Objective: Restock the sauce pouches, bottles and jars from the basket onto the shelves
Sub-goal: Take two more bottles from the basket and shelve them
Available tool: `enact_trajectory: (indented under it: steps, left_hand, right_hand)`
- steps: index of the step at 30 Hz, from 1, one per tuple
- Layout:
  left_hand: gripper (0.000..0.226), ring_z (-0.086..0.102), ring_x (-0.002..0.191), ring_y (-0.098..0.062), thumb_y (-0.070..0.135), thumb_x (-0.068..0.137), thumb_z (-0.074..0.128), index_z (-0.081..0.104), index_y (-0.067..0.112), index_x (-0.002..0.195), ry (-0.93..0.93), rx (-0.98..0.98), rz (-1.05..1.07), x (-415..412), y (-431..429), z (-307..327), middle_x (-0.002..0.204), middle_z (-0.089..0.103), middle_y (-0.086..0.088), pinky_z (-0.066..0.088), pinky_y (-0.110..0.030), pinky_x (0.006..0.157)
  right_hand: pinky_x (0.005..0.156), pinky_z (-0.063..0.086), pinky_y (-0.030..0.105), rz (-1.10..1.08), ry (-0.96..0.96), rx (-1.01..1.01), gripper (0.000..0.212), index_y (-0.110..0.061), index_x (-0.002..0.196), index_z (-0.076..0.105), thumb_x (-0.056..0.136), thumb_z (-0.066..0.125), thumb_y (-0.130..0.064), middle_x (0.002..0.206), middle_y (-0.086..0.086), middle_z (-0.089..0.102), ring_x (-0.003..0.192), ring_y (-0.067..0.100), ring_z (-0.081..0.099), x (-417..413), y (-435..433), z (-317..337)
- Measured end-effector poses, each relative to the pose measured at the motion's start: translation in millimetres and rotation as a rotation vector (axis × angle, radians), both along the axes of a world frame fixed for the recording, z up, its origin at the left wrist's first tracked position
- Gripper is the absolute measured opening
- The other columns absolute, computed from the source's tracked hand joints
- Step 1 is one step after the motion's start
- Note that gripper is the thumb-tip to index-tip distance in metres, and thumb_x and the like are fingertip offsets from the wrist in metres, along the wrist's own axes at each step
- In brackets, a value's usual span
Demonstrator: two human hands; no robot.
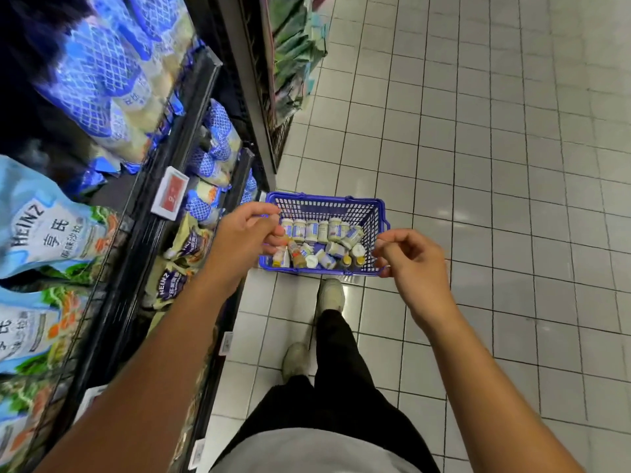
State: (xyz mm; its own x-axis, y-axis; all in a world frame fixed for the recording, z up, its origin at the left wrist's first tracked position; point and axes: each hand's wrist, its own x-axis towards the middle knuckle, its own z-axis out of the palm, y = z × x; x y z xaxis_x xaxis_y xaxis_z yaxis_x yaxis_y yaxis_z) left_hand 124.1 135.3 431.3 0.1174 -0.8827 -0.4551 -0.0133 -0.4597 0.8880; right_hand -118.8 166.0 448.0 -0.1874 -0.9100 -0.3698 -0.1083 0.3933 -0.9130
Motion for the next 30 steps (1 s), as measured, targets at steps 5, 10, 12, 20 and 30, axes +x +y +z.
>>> enact_trajectory:
  steps: [5,10,12,20,30]
  left_hand:
    - [0.014,0.067,0.064,-0.01,0.011,0.096,0.056,0.067,0.017,0.102,-0.06,0.093,0.085,1,-42,-26,0.072,0.072,0.0,0.057,-0.023,0.06]
    - [0.012,0.065,0.062,-0.01,0.012,0.097,0.056,0.066,0.017,0.1,-0.088,0.193,0.128,-9,-85,-57,0.071,0.07,0.0,0.057,-0.023,0.06]
    - [0.01,0.065,0.063,-0.01,0.013,0.096,0.058,0.066,0.019,0.098,-0.081,0.225,0.143,-12,-102,-70,0.071,0.07,0.001,0.057,-0.026,0.064]
    - [0.009,0.067,0.063,-0.006,0.02,0.095,0.06,0.067,0.025,0.096,-0.079,0.292,0.198,-1,-151,-149,0.069,0.072,0.006,0.059,-0.025,0.065]
    - [0.01,0.064,0.055,-0.006,0.02,0.094,0.059,0.062,0.025,0.085,-0.151,0.47,0.093,16,-166,-336,0.059,0.068,0.009,0.056,-0.027,0.06]
  right_hand:
    - [0.054,0.05,0.017,0.078,0.016,0.052,0.02,-0.018,0.087,0.069,0.094,0.059,-0.002,0.07,-0.011,0.071,0.062,0.0,0.062,-5,-53,-24]
    - [0.058,0.055,0.019,0.151,0.023,0.091,0.021,-0.018,0.086,0.069,0.094,0.057,-0.003,0.071,-0.008,0.07,0.065,0.006,0.064,-12,-108,-53]
    - [0.058,0.052,0.019,0.173,0.028,0.12,0.018,-0.015,0.087,0.069,0.093,0.058,-0.002,0.069,-0.007,0.069,0.063,0.005,0.063,-12,-127,-69]
    - [0.06,0.051,0.019,0.316,0.051,0.244,0.02,-0.018,0.082,0.067,0.093,0.057,-0.004,0.076,0.001,0.066,0.064,0.005,0.062,3,-175,-150]
    - [0.068,0.049,0.033,0.397,0.133,0.438,0.01,-0.005,0.084,0.062,0.094,0.06,-0.004,0.075,0.01,0.064,0.064,0.017,0.057,34,-201,-329]
